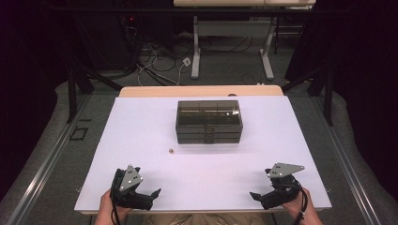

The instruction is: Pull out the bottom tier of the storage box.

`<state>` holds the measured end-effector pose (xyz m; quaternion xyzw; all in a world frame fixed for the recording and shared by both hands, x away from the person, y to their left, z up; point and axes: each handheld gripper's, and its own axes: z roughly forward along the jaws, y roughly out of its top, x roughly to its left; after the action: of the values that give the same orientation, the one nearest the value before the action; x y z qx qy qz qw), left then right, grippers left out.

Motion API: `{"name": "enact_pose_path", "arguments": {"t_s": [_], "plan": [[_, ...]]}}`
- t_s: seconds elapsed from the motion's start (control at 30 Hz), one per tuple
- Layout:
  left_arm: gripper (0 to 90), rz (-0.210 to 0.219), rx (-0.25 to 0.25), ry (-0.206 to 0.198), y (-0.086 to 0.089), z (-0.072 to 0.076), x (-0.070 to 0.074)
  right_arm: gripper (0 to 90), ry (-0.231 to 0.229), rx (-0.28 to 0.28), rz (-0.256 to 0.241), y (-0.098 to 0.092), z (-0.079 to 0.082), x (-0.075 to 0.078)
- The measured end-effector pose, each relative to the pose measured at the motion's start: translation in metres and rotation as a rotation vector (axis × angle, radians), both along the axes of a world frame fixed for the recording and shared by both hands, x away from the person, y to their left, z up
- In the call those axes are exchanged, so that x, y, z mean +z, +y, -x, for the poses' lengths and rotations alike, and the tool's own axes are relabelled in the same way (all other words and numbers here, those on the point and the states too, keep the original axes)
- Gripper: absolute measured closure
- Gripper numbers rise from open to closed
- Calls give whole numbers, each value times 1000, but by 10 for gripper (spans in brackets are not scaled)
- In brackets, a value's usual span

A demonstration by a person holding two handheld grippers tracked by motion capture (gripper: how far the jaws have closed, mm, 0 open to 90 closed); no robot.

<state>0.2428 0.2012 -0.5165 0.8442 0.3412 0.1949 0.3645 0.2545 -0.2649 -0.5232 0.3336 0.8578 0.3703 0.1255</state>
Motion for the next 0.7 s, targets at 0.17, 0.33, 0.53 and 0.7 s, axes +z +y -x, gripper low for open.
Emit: {"name": "enact_pose_path", "arguments": {"t_s": [0.17,0.33,0.53,0.7], "plan": [[0,-4,3,-9,1,0,1,0,-10,-3,3,1,-1,0],[0,-8,2,-8,1,0,-1,0,-2,-7,1,3,-1,0],[0,-4,6,-6,2,0,-2,0,6,-4,7,10,-2,0],[0,-5,8,1,3,0,-2,0,25,-6,19,16,-4,0]]}}
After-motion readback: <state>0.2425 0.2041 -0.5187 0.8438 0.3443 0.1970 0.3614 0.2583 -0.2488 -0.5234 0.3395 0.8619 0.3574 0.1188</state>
